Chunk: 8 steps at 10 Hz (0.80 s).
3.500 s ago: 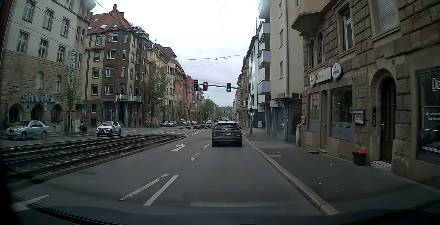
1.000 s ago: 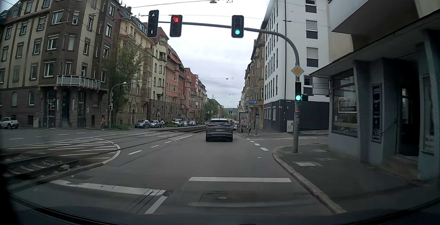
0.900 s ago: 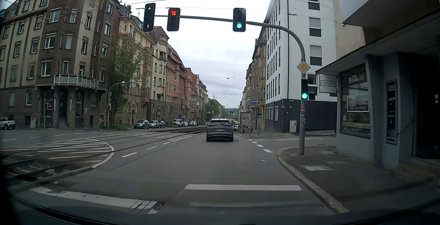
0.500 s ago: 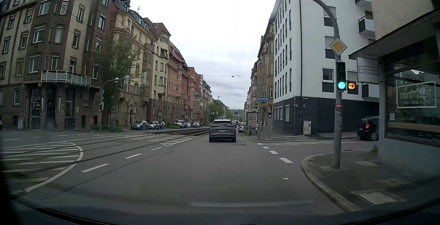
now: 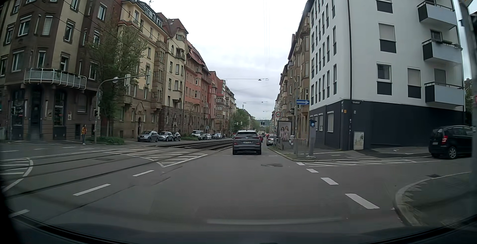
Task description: Follow the waypoints while adhering to traffic rules and regulations
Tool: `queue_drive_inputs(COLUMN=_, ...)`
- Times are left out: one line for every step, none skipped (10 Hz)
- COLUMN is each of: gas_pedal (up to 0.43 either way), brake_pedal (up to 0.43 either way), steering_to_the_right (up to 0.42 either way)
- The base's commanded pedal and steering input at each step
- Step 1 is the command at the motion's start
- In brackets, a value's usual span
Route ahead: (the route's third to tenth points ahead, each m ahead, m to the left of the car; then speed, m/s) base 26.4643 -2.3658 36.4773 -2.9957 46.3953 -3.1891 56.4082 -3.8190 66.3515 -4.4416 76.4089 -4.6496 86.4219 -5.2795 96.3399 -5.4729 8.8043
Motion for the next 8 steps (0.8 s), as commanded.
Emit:
queue_drive_inputs(gas_pedal=0.039, brake_pedal=0.0, steering_to_the_right=-0.024)
queue_drive_inputs(gas_pedal=0.039, brake_pedal=0.0, steering_to_the_right=-0.023)
queue_drive_inputs(gas_pedal=0.039, brake_pedal=0.0, steering_to_the_right=-0.023)
queue_drive_inputs(gas_pedal=0.039, brake_pedal=0.0, steering_to_the_right=-0.022)
queue_drive_inputs(gas_pedal=0.039, brake_pedal=0.0, steering_to_the_right=-0.016)
queue_drive_inputs(gas_pedal=0.039, brake_pedal=0.0, steering_to_the_right=-0.009)
queue_drive_inputs(gas_pedal=0.028, brake_pedal=0.0, steering_to_the_right=-0.004)
queue_drive_inputs(gas_pedal=0.028, brake_pedal=0.0, steering_to_the_right=-0.002)
